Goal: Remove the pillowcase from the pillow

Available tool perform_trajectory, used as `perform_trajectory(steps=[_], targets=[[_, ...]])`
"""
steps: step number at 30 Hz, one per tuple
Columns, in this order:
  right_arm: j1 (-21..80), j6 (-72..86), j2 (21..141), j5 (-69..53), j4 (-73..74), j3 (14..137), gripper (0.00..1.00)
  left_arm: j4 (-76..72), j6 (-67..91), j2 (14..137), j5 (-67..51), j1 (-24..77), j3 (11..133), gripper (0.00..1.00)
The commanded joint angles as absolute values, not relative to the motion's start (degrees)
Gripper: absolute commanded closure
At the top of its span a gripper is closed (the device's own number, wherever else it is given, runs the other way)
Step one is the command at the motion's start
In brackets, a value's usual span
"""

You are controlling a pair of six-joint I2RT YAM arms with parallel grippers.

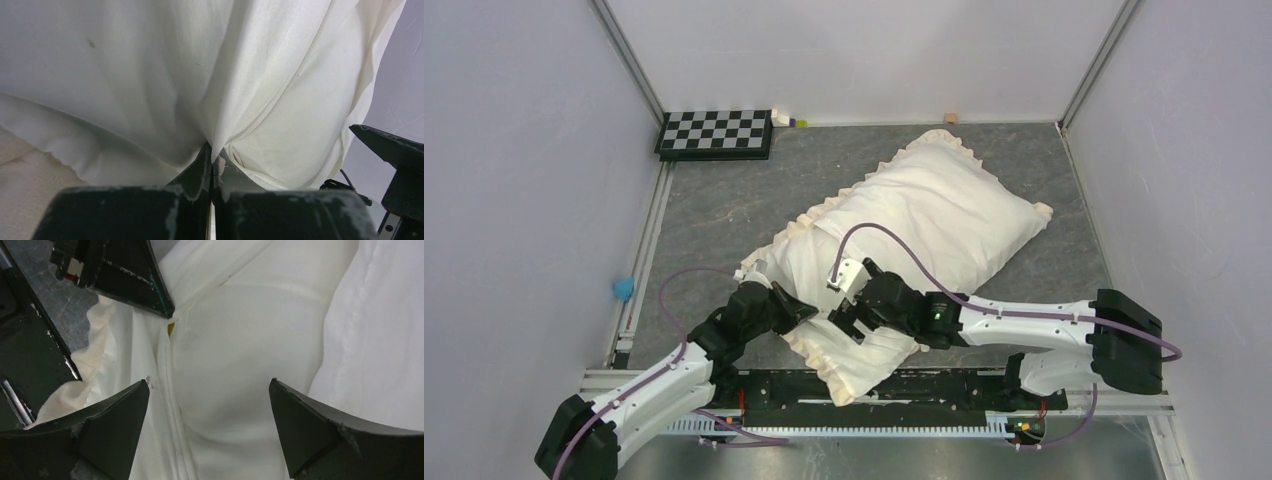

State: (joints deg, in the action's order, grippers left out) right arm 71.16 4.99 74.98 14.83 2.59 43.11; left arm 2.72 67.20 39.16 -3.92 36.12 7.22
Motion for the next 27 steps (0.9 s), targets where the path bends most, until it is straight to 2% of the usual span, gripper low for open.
perform_trajectory(steps=[1,10,15,21,23,26,27], targets=[[71.5,5.2,78.9,16.8,1.9,48.4,0.03,6.8,64.4,39.3,-3.3,36.2,5.1,0.98],[71.5,10.7,90.0,21.4,4.6,50.8,0.02,6.5,63.2,39.1,-4.0,36.2,4.0,0.98],[70.6,12.5,90.5,28.6,5.3,50.4,0.19,6.6,61.9,39.9,-4.4,36.2,4.0,0.98],[67.9,12.2,88.0,27.9,4.1,51.0,0.24,5.9,60.4,41.7,-4.5,36.2,2.7,0.98],[67.3,11.6,89.1,28.5,5.9,52.3,0.21,5.6,60.4,41.9,-4.7,36.2,2.3,0.98],[66.5,10.8,90.7,27.1,7.4,54.4,0.05,5.4,59.8,41.9,-4.8,36.2,2.3,0.98],[66.4,10.6,91.0,25.9,7.5,55.1,0.02,5.4,59.5,41.8,-4.8,36.2,2.3,0.98]])
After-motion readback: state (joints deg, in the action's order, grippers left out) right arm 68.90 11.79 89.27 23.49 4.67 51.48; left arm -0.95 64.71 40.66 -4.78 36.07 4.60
